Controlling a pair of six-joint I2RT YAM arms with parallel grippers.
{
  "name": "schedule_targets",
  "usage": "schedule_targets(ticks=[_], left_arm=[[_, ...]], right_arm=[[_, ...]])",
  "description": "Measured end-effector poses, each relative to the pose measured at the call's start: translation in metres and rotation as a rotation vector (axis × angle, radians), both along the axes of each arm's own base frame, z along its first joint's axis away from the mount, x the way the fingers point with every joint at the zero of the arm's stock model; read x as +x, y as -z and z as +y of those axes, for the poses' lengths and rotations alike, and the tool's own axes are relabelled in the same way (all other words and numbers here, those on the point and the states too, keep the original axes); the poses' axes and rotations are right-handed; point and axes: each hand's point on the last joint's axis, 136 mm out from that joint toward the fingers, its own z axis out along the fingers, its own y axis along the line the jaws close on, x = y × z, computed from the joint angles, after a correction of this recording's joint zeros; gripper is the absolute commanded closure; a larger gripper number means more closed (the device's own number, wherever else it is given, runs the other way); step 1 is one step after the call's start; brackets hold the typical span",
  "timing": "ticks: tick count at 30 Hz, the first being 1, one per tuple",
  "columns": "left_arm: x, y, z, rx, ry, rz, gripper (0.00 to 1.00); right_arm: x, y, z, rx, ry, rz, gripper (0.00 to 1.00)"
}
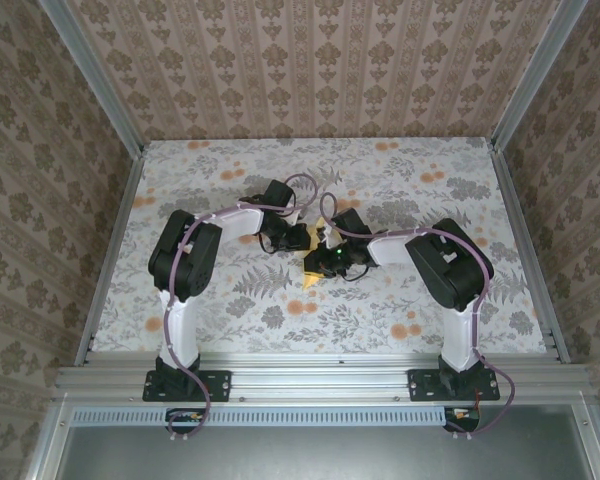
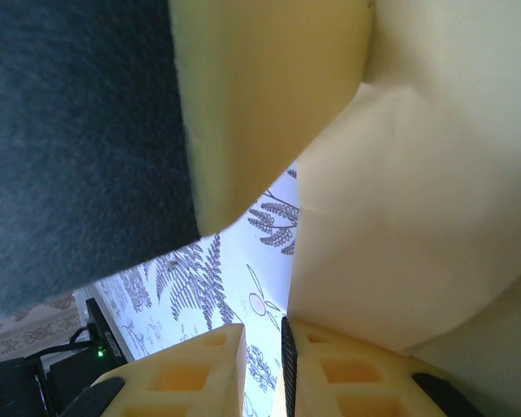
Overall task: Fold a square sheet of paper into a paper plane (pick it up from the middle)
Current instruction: Fourth fold the wing at the center of the table.
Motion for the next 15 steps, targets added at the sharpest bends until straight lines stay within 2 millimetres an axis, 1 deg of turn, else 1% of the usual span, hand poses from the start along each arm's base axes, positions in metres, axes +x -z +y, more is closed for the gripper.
schedule_targets(ticks=[5,7,8,10,12,15], left_arm=[[0.001,-0.007,-0.001,-0.009,0.005,-0.013,0.69],[0.001,-0.013,0.001,-0.002,-0.001,-0.024,0.68],[0.002,-0.019,0.003,0.002,-0.005,-0.035,0.67],[0.004,-0.035,0.007,0.001,-0.017,-0.067,0.67],[0.007,-0.061,0.01,-0.014,-0.029,-0.125,0.67],[0.0,-0.094,0.019,-0.041,-0.045,-0.198,0.67]], right_arm=[[0.0,0.0,0.0,-0.007,-0.004,0.002,0.78],[-0.001,0.001,-0.001,-0.013,-0.005,0.001,0.78],[-0.001,0.001,-0.001,-0.015,-0.007,0.0,0.78],[-0.001,0.001,-0.001,-0.019,-0.01,-0.002,0.79],[-0.001,0.002,-0.001,-0.022,-0.014,-0.005,0.79],[-0.001,0.002,-0.001,-0.028,-0.012,-0.003,0.8]])
